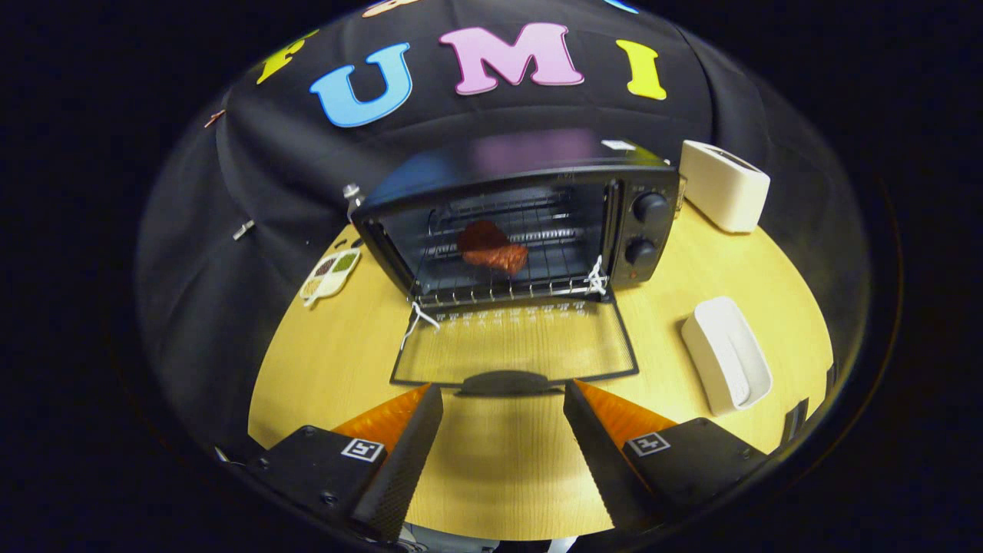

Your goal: Open the toaster oven, put the food inside, and close the toaster oven door.

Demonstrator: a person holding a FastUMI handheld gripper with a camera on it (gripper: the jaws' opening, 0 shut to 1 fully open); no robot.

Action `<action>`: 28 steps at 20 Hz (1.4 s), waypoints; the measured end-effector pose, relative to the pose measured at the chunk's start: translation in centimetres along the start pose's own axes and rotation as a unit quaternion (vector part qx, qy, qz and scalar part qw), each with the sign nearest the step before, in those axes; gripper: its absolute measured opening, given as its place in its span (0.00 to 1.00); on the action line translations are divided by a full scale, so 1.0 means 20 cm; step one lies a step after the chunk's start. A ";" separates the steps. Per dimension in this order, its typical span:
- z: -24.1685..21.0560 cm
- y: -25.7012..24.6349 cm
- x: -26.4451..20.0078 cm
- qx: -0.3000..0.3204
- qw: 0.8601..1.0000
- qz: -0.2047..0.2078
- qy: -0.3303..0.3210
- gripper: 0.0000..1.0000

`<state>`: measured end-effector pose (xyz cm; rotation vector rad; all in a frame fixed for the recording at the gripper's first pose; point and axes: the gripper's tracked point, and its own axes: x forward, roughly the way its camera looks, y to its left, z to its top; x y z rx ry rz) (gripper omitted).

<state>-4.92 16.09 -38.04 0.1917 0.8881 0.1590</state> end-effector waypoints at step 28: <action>-0.20 -0.02 0.32 -0.018 0.994 -0.075 0.074 0.98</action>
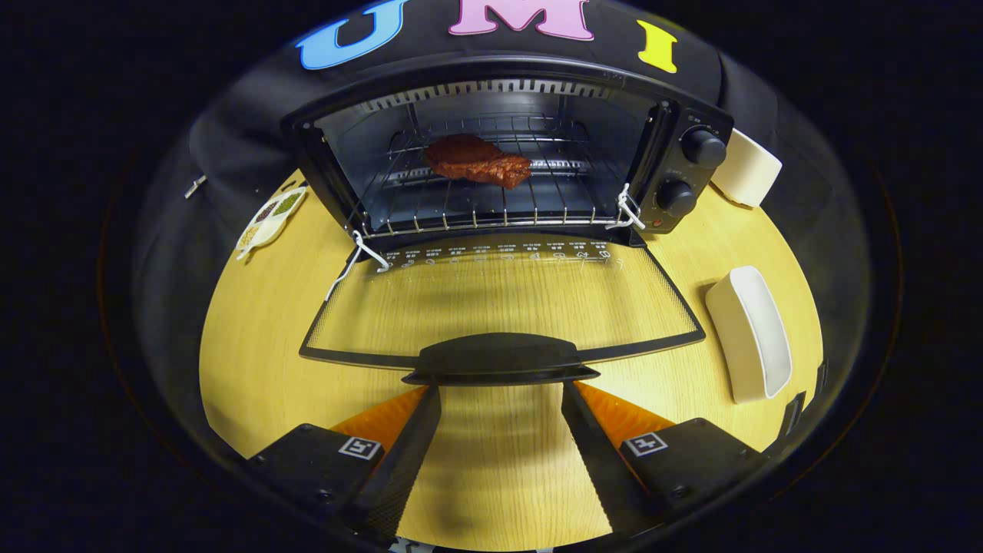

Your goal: Open the toaster oven, put the food inside, and close the toaster oven door.

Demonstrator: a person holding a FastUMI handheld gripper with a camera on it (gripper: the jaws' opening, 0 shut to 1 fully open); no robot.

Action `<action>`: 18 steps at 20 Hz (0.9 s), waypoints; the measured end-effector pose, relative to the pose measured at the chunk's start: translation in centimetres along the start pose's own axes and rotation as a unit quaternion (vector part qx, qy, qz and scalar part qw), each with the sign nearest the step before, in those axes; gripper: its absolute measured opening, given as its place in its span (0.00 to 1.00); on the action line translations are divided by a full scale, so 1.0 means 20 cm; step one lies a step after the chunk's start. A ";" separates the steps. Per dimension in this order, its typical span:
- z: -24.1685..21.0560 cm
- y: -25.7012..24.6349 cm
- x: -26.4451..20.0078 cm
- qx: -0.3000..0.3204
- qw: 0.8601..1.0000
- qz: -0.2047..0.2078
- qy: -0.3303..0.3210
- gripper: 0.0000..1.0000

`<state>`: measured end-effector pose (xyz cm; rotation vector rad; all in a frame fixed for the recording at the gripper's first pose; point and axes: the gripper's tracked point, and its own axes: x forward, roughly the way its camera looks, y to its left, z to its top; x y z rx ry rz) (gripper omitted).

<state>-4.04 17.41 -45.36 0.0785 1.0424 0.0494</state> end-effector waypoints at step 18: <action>0.36 0.03 -0.30 0.014 0.992 0.031 -0.119 0.99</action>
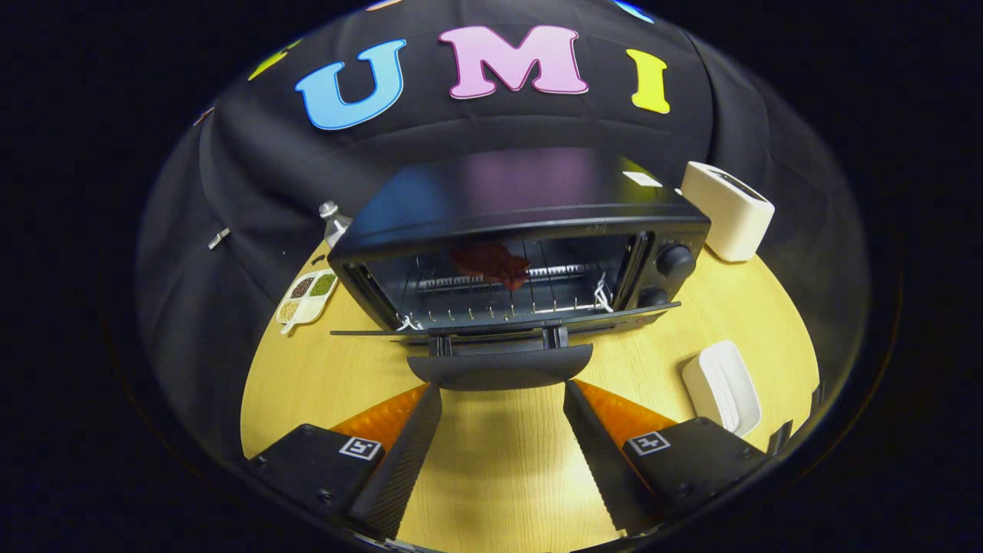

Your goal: Open the toaster oven, put the food inside, and close the toaster oven door.

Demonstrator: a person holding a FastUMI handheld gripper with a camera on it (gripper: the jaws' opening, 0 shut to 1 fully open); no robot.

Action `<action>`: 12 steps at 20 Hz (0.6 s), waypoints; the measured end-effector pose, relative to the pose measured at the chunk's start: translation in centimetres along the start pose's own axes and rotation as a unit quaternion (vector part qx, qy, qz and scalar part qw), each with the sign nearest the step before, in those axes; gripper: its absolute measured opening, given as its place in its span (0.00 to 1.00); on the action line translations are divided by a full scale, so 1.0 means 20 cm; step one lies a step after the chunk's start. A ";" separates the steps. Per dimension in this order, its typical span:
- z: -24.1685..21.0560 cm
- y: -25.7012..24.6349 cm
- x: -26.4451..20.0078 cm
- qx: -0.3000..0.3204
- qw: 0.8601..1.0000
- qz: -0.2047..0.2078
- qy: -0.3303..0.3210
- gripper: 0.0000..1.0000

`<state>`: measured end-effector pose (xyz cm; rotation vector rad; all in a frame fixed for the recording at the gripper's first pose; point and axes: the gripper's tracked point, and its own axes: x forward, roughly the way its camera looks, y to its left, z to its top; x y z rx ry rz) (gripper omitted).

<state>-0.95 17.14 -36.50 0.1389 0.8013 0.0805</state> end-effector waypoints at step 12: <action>0.23 -0.02 -0.17 -0.009 0.997 0.023 -0.074 0.99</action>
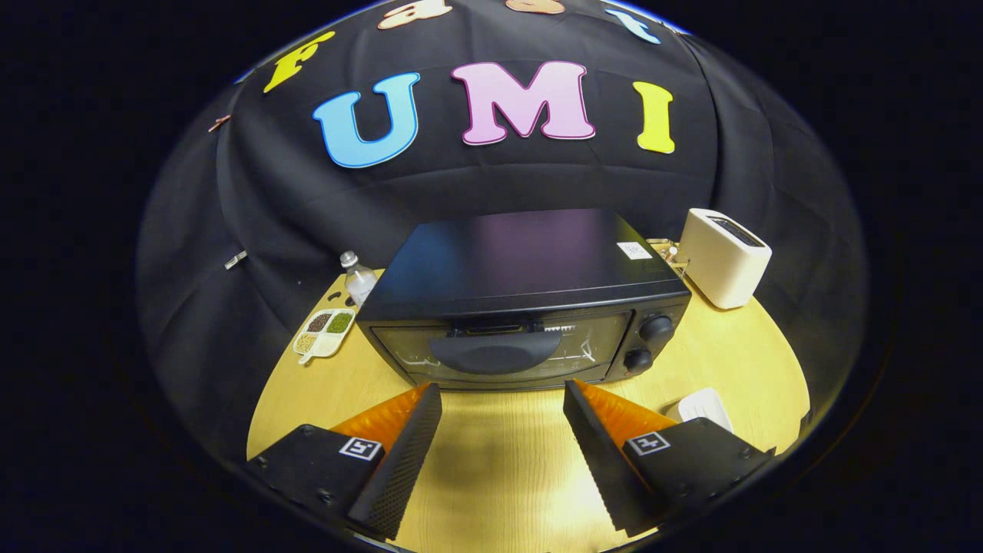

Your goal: Open the toaster oven, put the food inside, and close the toaster oven door.

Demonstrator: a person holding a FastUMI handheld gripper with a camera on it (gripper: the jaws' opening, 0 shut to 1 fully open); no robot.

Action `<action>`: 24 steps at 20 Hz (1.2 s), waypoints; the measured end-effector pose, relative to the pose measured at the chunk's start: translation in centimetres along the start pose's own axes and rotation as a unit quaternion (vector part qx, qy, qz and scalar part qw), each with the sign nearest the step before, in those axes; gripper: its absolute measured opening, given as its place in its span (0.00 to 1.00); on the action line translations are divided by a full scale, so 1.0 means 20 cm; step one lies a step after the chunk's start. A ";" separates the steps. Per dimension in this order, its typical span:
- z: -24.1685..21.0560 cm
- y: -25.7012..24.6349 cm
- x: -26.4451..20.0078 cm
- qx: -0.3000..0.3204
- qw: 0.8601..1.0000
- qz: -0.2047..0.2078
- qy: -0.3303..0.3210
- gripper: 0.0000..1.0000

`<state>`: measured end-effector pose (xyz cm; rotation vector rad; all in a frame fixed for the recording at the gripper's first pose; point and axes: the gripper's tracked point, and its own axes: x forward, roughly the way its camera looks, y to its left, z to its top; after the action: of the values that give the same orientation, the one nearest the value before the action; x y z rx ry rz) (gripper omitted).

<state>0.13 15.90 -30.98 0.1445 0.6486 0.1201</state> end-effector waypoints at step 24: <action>1.09 -0.42 -0.85 -0.031 0.964 -0.016 -0.263 0.99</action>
<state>0.54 2.98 -5.26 0.0981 0.1159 0.0656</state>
